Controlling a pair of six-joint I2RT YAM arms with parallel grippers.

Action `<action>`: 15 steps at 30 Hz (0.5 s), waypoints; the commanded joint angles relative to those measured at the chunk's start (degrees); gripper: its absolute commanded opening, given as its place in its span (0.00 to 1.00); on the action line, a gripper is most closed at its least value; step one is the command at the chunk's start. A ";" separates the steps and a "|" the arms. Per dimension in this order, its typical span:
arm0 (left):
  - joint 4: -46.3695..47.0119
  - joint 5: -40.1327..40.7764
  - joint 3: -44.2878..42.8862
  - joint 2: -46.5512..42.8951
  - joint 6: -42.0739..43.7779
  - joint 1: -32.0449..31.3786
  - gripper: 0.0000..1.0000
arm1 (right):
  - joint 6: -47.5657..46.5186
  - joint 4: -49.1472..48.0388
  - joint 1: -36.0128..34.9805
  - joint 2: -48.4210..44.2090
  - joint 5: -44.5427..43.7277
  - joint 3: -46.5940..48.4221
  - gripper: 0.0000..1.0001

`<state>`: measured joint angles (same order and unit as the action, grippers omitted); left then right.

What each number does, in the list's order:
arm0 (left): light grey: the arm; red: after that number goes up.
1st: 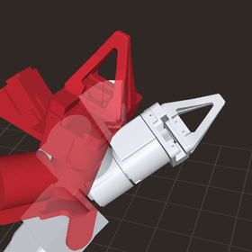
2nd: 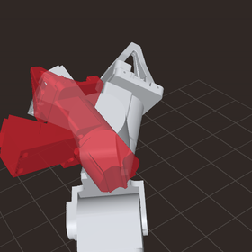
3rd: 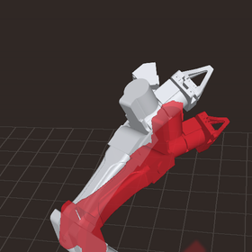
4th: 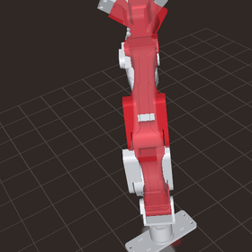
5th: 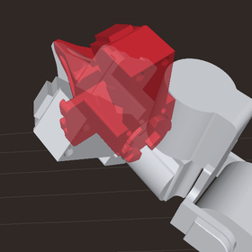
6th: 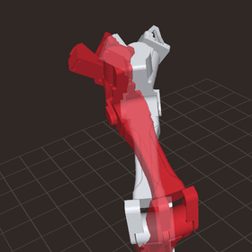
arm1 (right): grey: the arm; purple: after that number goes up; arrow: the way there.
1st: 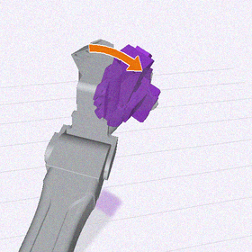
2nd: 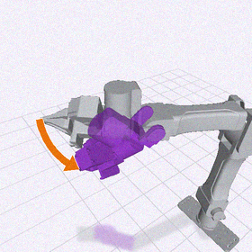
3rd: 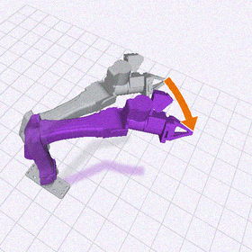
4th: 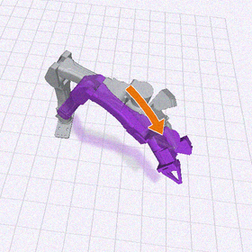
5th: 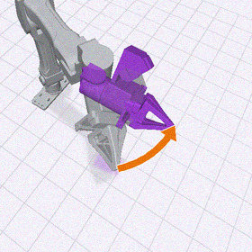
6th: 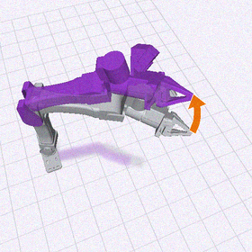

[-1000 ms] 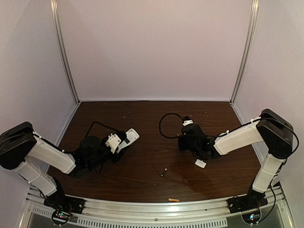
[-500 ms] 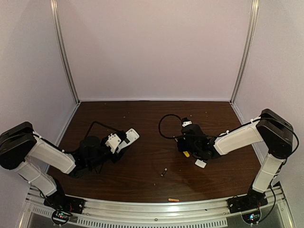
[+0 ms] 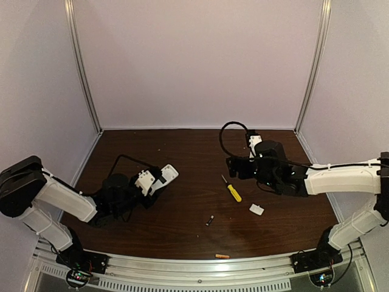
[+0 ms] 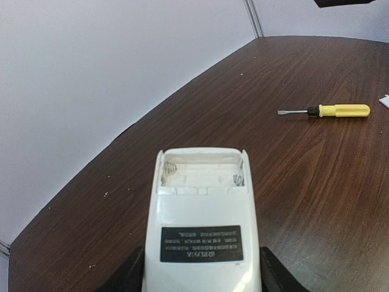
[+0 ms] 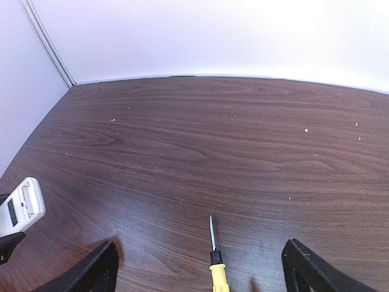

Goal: Unload the batteries from the remote control

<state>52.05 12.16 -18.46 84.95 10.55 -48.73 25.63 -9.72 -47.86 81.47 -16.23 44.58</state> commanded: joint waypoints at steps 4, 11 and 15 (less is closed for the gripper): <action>-0.93 -0.90 -2.46 -1.54 -2.45 0.48 0.00 | -1.95 5.29 -0.05 -12.08 3.34 -1.65 1.00; -6.18 -1.07 -4.63 -3.58 -6.49 0.48 0.00 | 0.44 7.77 -0.04 -18.19 5.67 -1.96 1.00; -7.10 -0.69 -4.09 -4.46 -11.10 0.48 0.00 | 2.74 7.77 -0.08 -21.36 7.44 -3.97 1.00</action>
<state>45.47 11.62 -21.67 82.02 5.13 -48.73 25.71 -4.01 -47.86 62.98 -11.29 43.18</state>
